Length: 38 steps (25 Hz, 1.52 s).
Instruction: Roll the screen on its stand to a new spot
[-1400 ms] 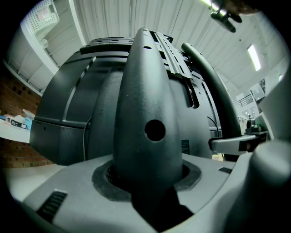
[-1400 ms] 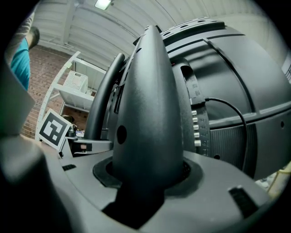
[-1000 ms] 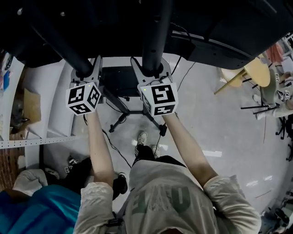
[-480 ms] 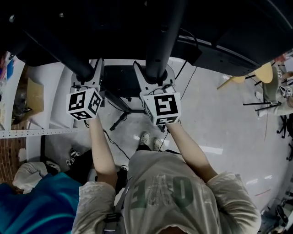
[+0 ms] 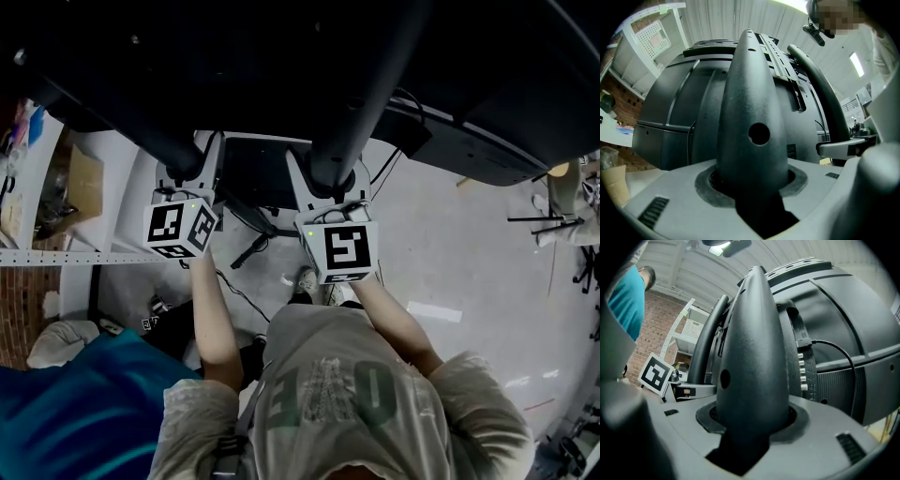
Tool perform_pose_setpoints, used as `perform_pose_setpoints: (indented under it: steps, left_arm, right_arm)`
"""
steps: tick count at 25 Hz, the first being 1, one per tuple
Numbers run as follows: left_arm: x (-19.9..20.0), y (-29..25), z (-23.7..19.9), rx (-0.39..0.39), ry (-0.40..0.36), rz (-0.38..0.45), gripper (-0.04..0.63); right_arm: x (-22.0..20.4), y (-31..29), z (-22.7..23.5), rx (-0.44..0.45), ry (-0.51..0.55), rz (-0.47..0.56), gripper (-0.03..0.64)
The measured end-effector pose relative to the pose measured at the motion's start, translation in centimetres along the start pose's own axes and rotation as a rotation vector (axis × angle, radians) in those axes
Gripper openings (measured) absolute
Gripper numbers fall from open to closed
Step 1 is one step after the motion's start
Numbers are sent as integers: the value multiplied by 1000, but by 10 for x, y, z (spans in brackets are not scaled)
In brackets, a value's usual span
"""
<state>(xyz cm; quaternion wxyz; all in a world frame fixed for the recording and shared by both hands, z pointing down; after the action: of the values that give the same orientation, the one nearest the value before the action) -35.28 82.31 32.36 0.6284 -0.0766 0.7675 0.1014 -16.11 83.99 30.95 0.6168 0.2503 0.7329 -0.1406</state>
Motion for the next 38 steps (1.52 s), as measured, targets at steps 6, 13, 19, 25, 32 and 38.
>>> perform_pose_setpoints:
  steps: [6,13,19,25,32,38]
  left_arm:
    - [0,18,-3,8,-1,3,215]
    - [1,31,2,14,-4,7,215]
    - [0,36,3,18,-2,6,215]
    - [2,36,3,22,-3,6,215]
    - [3,34,1,29,-7,12,215]
    - [4,41,0,151,-55,29,225]
  right_arm:
    - [-3,9,-13,-8,-2,-11,215]
    - [5,20,-18,7,9,-2,213]
    - [6,23,-22,11,7,2,215]
    - [6,23,-21,14,6,-13,213]
    - [6,21,-22,30,2,7,215]
    - [7,22,-22,105,-35,-33,218]
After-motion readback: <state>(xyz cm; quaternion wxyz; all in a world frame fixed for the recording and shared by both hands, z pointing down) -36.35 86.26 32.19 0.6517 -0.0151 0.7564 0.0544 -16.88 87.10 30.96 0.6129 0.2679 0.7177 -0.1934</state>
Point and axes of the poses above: the fingertips, and each gripper's own axes: y backward along the fingers, z to its right, x out of its top, the point moved 3 cm from there along y, backward along the fingers, and after that the axes turned 10 degrees about y, right-handed, at the moved point
